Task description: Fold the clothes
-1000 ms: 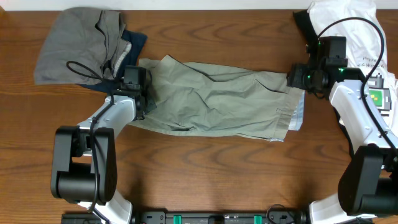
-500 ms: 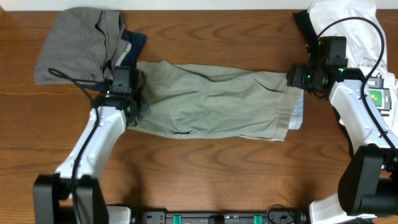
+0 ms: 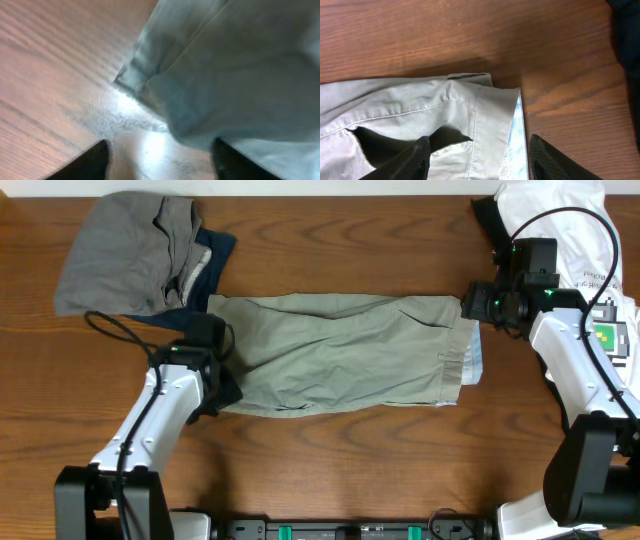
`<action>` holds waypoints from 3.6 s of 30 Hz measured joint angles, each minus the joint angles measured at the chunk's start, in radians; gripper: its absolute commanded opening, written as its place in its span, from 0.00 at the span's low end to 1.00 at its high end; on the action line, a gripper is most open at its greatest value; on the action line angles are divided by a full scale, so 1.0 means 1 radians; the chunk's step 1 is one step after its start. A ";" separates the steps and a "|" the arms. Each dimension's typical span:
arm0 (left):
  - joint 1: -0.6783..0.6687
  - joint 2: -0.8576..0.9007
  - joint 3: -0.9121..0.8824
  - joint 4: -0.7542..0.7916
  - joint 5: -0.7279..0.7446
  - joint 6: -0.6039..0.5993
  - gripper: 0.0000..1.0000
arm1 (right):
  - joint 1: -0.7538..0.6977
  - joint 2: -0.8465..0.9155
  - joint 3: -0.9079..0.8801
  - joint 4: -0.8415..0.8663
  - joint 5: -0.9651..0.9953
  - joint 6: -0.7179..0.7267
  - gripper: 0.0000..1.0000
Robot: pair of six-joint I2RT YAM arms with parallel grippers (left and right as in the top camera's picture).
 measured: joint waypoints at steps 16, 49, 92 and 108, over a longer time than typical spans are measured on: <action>0.145 0.107 -0.007 0.470 0.172 0.257 0.83 | 0.000 0.000 0.000 -0.024 0.000 0.000 0.68; 0.147 0.254 0.002 0.594 0.279 0.359 0.06 | -0.020 0.000 -0.032 -0.090 -0.047 -0.007 0.77; 0.147 0.255 0.003 0.594 0.283 0.359 0.06 | -0.043 -0.014 -0.468 0.429 0.006 0.018 0.76; 0.147 0.255 0.003 0.594 0.283 0.359 0.06 | -0.010 0.047 -0.454 0.531 0.013 0.022 0.66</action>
